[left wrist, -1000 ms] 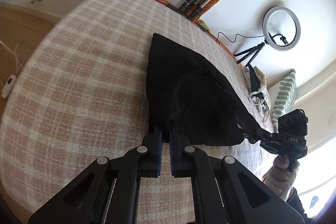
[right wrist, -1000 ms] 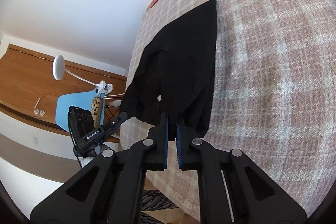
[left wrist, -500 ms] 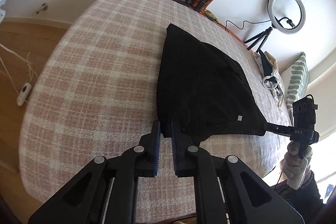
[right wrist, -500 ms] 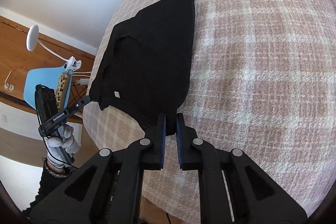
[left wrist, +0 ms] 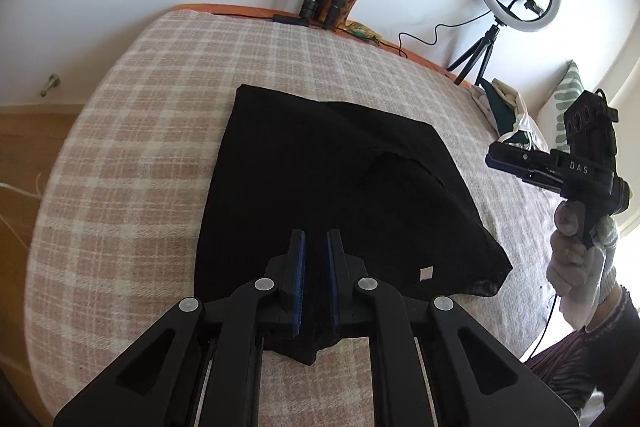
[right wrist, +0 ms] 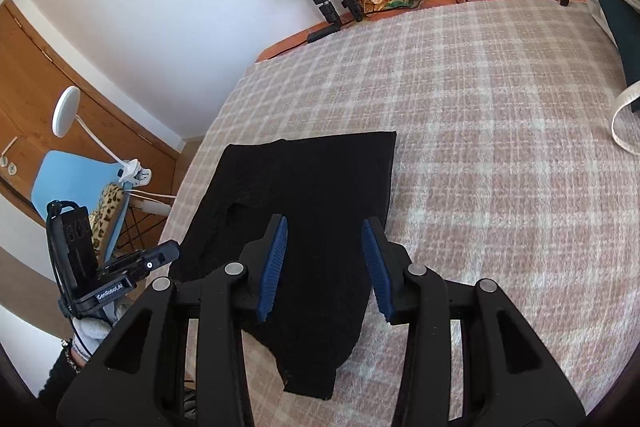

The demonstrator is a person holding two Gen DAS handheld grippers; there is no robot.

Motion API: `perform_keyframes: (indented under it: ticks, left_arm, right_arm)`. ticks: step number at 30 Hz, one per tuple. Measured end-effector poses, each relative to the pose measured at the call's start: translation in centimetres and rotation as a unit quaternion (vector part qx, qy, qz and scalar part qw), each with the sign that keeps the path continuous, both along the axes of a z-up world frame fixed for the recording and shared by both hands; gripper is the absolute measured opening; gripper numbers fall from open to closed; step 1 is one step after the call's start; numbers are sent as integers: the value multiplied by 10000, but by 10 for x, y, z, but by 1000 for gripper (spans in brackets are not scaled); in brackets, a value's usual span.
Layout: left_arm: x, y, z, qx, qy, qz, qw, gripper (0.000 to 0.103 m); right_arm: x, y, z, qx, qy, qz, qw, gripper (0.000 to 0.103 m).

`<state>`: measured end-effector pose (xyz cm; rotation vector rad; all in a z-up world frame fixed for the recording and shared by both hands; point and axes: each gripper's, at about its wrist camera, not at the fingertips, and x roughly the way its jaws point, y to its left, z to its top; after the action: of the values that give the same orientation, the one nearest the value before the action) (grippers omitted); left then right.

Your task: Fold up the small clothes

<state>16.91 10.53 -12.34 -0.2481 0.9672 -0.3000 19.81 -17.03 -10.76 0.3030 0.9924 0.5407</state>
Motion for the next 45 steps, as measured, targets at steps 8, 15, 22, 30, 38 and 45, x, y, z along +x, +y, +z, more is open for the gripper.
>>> perform_keyframes:
  ticks: [8, 15, 22, 30, 38, 45]
  left_arm:
    - [-1, 22, -23, -245, 371, 261, 9987, 9]
    - [-10, 35, -13, -290, 191, 526, 9980, 17]
    - [-8, 33, -27, -58, 342, 429, 9985, 17]
    - [-13, 59, -18, -549, 359, 860, 9941, 43]
    - [-26, 95, -35, -1843, 754, 1482, 9687, 47]
    - [-27, 97, -52, -2743, 1039, 1674, 9412, 48]
  right_arm:
    - [63, -15, -30, 418, 480, -403, 9972, 47]
    - [81, 3, -44, 504, 433, -313, 9973, 48]
    - [76, 24, -37, -186, 91, -344, 9992, 6]
    - [79, -4, -34, 105, 238, -585, 9979, 6]
    - [68, -29, -34, 599, 655, -389, 9953, 58]
    - [66, -46, -50, 1499, 918, -393, 9836, 58]
